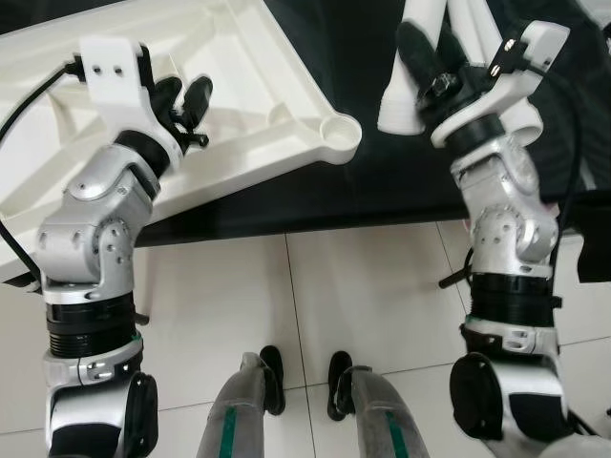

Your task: Building children table

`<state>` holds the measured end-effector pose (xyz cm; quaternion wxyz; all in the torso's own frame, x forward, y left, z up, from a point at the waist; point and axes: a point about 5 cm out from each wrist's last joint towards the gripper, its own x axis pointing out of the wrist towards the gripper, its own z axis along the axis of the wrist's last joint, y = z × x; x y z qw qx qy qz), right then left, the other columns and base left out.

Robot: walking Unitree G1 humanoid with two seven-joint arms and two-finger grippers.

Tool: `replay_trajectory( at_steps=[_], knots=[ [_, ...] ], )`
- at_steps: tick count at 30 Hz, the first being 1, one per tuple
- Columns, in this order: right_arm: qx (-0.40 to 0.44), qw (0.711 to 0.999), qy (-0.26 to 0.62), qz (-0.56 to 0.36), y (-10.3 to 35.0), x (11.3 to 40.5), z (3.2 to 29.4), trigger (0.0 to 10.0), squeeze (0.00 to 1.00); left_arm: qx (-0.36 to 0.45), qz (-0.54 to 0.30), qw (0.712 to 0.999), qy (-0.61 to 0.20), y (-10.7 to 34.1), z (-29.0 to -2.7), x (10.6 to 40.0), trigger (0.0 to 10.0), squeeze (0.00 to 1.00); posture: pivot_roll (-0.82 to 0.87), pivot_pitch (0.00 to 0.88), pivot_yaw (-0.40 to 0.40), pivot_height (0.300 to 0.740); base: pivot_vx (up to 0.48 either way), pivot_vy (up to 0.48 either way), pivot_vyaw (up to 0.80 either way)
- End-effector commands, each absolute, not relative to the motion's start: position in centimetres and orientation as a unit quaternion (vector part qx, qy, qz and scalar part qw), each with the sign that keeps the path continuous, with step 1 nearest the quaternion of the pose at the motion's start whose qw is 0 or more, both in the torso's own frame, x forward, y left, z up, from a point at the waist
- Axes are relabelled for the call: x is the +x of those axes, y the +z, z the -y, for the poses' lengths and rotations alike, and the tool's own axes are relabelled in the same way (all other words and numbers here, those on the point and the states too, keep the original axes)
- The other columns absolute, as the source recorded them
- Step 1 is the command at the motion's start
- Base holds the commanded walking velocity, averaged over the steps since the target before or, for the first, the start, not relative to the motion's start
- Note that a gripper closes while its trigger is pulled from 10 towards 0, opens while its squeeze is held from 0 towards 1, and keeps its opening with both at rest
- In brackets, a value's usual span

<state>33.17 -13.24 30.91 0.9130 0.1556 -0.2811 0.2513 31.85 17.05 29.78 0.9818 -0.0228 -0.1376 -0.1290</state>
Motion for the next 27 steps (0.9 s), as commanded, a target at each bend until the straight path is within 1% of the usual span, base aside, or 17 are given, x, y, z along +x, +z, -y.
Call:
replay_trajectory(
  at_steps=[1,4,8,12,16,17,19,20,21,22,24,27],
  knots=[
    [0.144,0.905,0.262,0.303,31.1,32.4,12.8,10.0,0.00,-0.024,0.139,0.985,-0.100,29.3,-17.3,31.9,10.0,0.00,-0.01,0.132,-0.011,0.740,0.000,0.000,0.00],
    [0.138,0.904,0.269,0.302,30.9,32.3,12.5,10.0,0.00,-0.024,0.145,0.983,-0.108,29.5,-17.0,32.1,10.0,0.00,-0.01,0.116,-0.008,0.740,0.000,0.000,0.00],
    [0.133,0.903,0.281,0.297,30.5,32.1,12.1,10.0,0.00,-0.017,0.140,0.984,-0.106,29.5,-16.9,32.5,10.0,0.00,-0.01,0.122,-0.004,0.740,0.000,0.000,0.00],
    [0.122,0.899,0.313,0.280,29.6,31.8,11.0,10.0,0.00,0.006,0.110,0.990,-0.091,29.5,-16.9,33.7,10.0,0.00,-0.02,0.128,-0.006,0.740,0.000,0.000,0.00],
    [0.114,0.902,0.318,0.271,29.1,31.9,10.9,10.0,0.00,0.008,0.101,0.991,-0.089,29.7,-16.8,34.2,10.0,0.00,-0.02,0.135,-0.006,0.740,0.000,0.000,0.00],
    [0.108,0.904,0.319,0.265,28.8,32.0,10.9,10.0,0.00,0.002,0.104,0.989,-0.104,30.1,-16.3,34.3,10.0,0.00,-0.02,0.136,-0.009,0.740,0.000,0.000,0.00],
    [0.108,0.904,0.319,0.265,28.8,32.0,10.9,10.0,0.00,0.002,0.104,0.989,-0.104,30.1,-16.3,34.3,10.0,0.00,-0.02,0.136,-0.009,0.740,0.000,0.000,0.00],
    [0.101,0.905,0.320,0.261,28.5,32.0,10.9,10.0,0.00,-0.009,0.109,0.986,-0.124,30.5,-15.7,34.2,10.0,0.00,-0.02,0.136,-0.009,0.740,0.000,0.000,0.00],
    [0.101,0.905,0.320,0.261,28.5,32.0,10.9,10.0,0.00,-0.009,0.109,0.986,-0.124,30.5,-15.7,34.2,10.0,0.00,-0.02,0.136,-0.009,0.740,0.000,0.000,0.00],
    [0.094,0.907,0.321,0.257,28.2,32.1,10.9,10.0,0.00,-0.035,0.112,0.979,-0.166,30.9,-14.6,33.8,10.0,0.00,-0.03,0.138,-0.010,0.740,0.000,0.000,0.00],
    [0.087,0.908,0.322,0.253,27.9,32.2,11.0,10.0,0.00,-0.072,0.115,0.965,-0.225,31.4,-13.5,33.2,10.0,0.00,-0.03,0.138,-0.010,0.740,0.000,0.000,0.00],
    [0.073,0.910,0.324,0.247,27.4,32.4,11.3,10.0,0.00,-0.093,0.121,0.943,-0.296,32.4,-12.5,32.2,10.0,0.00,-0.03,0.138,-0.008,0.740,0.000,0.000,0.00]
  ],
)
